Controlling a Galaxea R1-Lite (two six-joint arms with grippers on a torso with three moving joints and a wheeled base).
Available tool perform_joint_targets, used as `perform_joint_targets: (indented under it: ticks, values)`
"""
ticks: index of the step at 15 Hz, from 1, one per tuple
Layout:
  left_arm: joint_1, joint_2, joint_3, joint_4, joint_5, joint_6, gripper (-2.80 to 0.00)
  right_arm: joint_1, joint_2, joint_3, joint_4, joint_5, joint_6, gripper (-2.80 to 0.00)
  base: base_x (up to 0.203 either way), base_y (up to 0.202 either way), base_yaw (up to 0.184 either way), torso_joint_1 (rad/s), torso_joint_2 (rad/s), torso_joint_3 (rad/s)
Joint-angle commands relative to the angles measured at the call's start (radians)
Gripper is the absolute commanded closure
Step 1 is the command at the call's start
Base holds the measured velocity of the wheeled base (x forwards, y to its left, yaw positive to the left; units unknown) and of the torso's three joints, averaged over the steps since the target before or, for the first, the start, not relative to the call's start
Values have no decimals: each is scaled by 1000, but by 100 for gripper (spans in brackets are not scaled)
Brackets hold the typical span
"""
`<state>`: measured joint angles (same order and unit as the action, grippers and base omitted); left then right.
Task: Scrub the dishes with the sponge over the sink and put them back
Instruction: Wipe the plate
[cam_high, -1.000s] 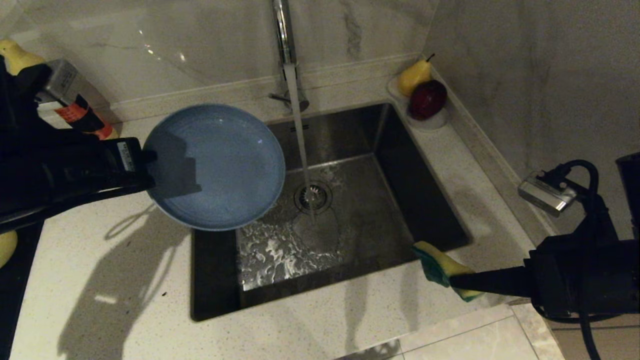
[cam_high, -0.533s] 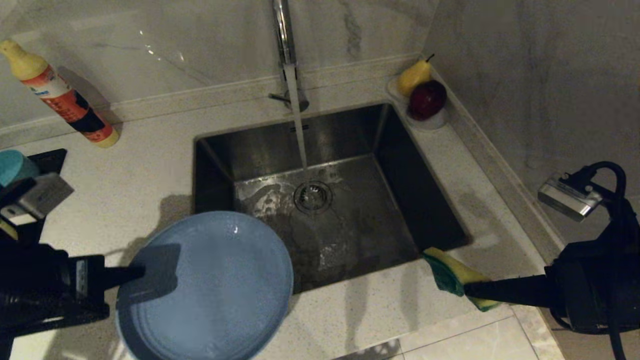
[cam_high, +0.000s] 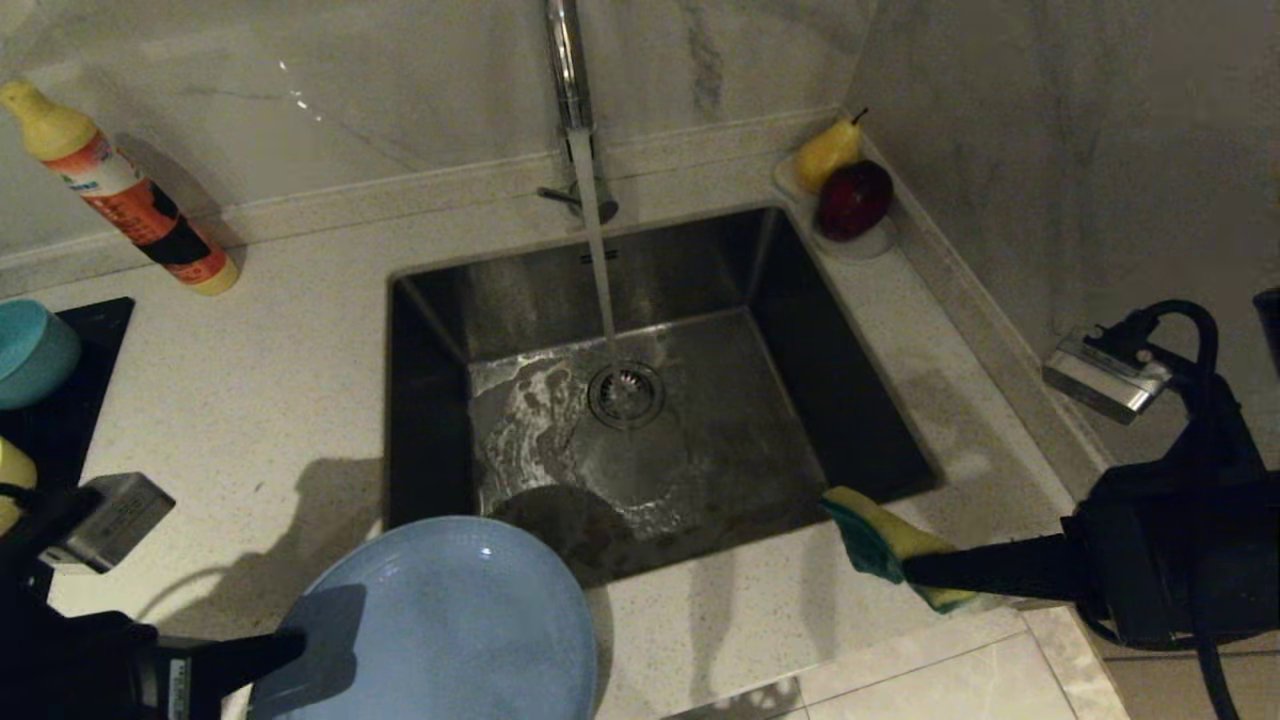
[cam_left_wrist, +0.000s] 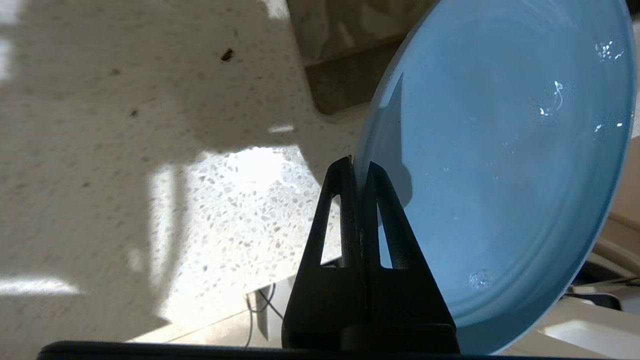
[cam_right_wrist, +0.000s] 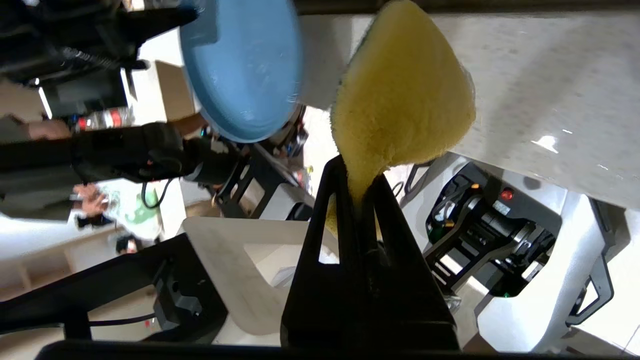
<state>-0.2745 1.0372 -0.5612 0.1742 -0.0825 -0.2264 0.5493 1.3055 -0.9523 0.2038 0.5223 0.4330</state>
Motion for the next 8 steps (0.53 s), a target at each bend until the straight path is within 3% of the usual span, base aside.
perform_joint_targets:
  ticks: [1,4,8]
  values:
    - [-6,86,1,-52,17,-2,0,36,80,-45,6,0,-2,0,0,0,0,0,0,0]
    - [-8,191,-35,-133,77,-1,0,52,163,-154,13,-11,-5,0,0,0,0,0,0,0]
    - [-22,259,-68,-142,87,12,0,116,287,-309,75,-12,-4,0,0,0,0,0,0,0]
